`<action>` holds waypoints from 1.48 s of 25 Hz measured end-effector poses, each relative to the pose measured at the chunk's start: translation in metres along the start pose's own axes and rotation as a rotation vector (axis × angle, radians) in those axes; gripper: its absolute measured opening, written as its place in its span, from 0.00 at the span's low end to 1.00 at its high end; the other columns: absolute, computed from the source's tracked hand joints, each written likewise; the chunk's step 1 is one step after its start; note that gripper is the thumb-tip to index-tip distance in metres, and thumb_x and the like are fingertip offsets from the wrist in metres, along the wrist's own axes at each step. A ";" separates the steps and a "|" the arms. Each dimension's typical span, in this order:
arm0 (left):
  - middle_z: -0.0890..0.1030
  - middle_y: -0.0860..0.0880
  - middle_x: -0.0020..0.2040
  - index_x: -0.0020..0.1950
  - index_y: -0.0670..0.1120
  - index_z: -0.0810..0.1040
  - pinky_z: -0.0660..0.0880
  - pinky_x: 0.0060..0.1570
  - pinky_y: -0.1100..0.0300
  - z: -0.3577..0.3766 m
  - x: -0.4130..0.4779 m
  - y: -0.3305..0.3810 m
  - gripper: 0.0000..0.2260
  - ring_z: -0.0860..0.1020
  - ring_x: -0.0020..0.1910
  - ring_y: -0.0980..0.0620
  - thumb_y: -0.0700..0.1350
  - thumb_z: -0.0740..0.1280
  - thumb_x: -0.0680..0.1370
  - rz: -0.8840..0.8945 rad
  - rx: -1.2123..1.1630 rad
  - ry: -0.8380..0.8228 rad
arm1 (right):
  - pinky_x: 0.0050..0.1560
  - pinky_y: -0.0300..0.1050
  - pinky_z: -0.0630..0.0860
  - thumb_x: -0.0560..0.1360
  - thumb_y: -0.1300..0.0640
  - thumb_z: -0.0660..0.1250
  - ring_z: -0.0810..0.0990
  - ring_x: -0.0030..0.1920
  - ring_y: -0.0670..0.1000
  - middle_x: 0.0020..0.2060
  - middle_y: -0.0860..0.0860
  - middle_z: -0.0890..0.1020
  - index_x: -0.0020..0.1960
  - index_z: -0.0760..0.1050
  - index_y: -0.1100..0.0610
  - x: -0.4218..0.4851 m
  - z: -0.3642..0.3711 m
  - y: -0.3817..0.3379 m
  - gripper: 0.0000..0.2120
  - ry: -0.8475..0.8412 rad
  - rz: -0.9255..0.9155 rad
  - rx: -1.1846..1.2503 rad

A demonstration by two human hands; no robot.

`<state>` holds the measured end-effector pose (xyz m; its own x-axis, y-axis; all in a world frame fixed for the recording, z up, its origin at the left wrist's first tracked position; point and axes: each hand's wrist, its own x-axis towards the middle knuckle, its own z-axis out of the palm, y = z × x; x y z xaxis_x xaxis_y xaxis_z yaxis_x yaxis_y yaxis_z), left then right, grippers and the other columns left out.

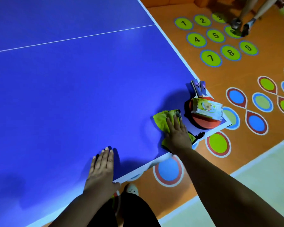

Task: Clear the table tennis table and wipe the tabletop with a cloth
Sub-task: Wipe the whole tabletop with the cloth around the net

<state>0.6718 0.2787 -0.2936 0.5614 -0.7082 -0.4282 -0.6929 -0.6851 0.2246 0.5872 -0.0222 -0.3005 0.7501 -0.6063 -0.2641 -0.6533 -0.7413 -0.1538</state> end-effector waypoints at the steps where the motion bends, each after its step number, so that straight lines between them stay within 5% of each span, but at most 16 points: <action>1: 0.73 0.42 0.67 0.69 0.38 0.63 0.46 0.68 0.55 -0.001 0.001 0.005 0.59 0.63 0.67 0.47 0.56 0.77 0.42 -0.009 0.006 -0.001 | 0.74 0.54 0.48 0.80 0.49 0.54 0.43 0.78 0.57 0.78 0.53 0.44 0.79 0.48 0.50 0.001 -0.003 0.012 0.30 0.000 0.025 0.000; 3: 0.65 0.43 0.72 0.72 0.37 0.60 0.41 0.69 0.56 -0.009 0.001 0.012 0.58 0.60 0.72 0.48 0.57 0.77 0.48 -0.053 0.012 -0.002 | 0.74 0.52 0.47 0.81 0.51 0.57 0.41 0.78 0.56 0.78 0.51 0.42 0.79 0.45 0.50 -0.004 -0.007 0.025 0.31 -0.015 0.073 0.009; 5: 0.43 0.48 0.75 0.76 0.39 0.42 0.30 0.67 0.59 -0.017 -0.002 0.012 0.54 0.42 0.74 0.54 0.57 0.72 0.64 -0.082 -0.018 0.090 | 0.74 0.52 0.46 0.81 0.51 0.57 0.41 0.77 0.57 0.78 0.52 0.42 0.79 0.45 0.50 -0.010 -0.006 0.023 0.31 0.002 0.122 0.053; 7: 0.33 0.51 0.74 0.74 0.44 0.33 0.28 0.67 0.58 -0.023 -0.012 0.007 0.47 0.31 0.69 0.58 0.56 0.65 0.72 -0.126 -0.125 0.097 | 0.75 0.53 0.45 0.81 0.50 0.57 0.41 0.77 0.59 0.78 0.53 0.42 0.79 0.45 0.50 -0.017 -0.004 0.009 0.32 -0.007 0.197 0.092; 14: 0.36 0.48 0.76 0.75 0.43 0.34 0.34 0.71 0.54 -0.026 -0.076 -0.062 0.46 0.32 0.71 0.56 0.58 0.64 0.73 -0.296 -0.208 0.123 | 0.74 0.55 0.43 0.80 0.48 0.57 0.40 0.77 0.61 0.77 0.57 0.40 0.79 0.42 0.53 -0.085 0.030 -0.115 0.34 -0.024 0.200 0.096; 19: 0.36 0.47 0.76 0.75 0.43 0.34 0.35 0.71 0.55 -0.009 -0.149 -0.164 0.45 0.37 0.75 0.50 0.58 0.62 0.73 -0.393 -0.207 0.155 | 0.69 0.68 0.58 0.70 0.53 0.73 0.59 0.72 0.71 0.74 0.65 0.59 0.74 0.64 0.60 -0.143 0.078 -0.261 0.36 -0.033 0.006 0.090; 24: 0.38 0.47 0.77 0.75 0.43 0.35 0.35 0.70 0.57 0.012 -0.245 -0.273 0.45 0.39 0.76 0.49 0.58 0.63 0.74 -0.506 -0.225 0.203 | 0.63 0.71 0.63 0.63 0.53 0.78 0.65 0.68 0.73 0.70 0.68 0.65 0.71 0.69 0.62 -0.199 0.116 -0.400 0.40 -0.026 -0.080 0.031; 27: 0.39 0.47 0.77 0.76 0.43 0.36 0.36 0.71 0.55 0.026 -0.299 -0.335 0.45 0.39 0.76 0.50 0.58 0.64 0.74 -0.589 -0.281 0.227 | 0.71 0.66 0.51 0.74 0.50 0.67 0.52 0.75 0.69 0.76 0.65 0.52 0.77 0.57 0.60 -0.233 0.131 -0.476 0.37 -0.114 -0.142 0.028; 31: 0.44 0.47 0.77 0.76 0.43 0.42 0.40 0.72 0.53 0.040 -0.350 -0.386 0.45 0.44 0.76 0.50 0.55 0.68 0.71 -0.697 -0.339 0.288 | 0.67 0.65 0.60 0.65 0.44 0.59 0.64 0.68 0.67 0.68 0.63 0.71 0.69 0.68 0.57 -0.278 0.163 -0.563 0.35 -0.120 -0.397 -0.070; 33: 0.47 0.46 0.77 0.77 0.43 0.44 0.42 0.72 0.52 0.041 -0.370 -0.404 0.47 0.47 0.76 0.48 0.55 0.71 0.70 -0.725 -0.335 0.279 | 0.71 0.61 0.50 0.68 0.43 0.55 0.58 0.71 0.65 0.73 0.60 0.65 0.72 0.64 0.53 -0.306 0.172 -0.614 0.34 -0.206 -0.584 -0.082; 35: 0.55 0.42 0.76 0.76 0.39 0.52 0.48 0.72 0.47 0.045 -0.382 -0.421 0.48 0.55 0.75 0.44 0.54 0.75 0.65 -0.760 -0.295 0.275 | 0.74 0.58 0.34 0.76 0.43 0.54 0.43 0.76 0.64 0.77 0.55 0.42 0.78 0.52 0.48 -0.324 0.178 -0.656 0.31 -0.311 -0.792 -0.178; 37: 0.63 0.38 0.72 0.73 0.35 0.61 0.57 0.69 0.42 0.049 -0.390 -0.431 0.49 0.64 0.71 0.40 0.51 0.80 0.58 -0.792 -0.254 0.304 | 0.71 0.57 0.27 0.80 0.42 0.52 0.32 0.75 0.61 0.75 0.51 0.32 0.78 0.43 0.45 -0.327 0.187 -0.680 0.31 -0.377 -0.925 -0.198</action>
<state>0.7297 0.8588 -0.2660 0.9546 0.0003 -0.2977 0.0514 -0.9851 0.1641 0.7669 0.7341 -0.2873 0.8489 0.3340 -0.4096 0.2212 -0.9284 -0.2987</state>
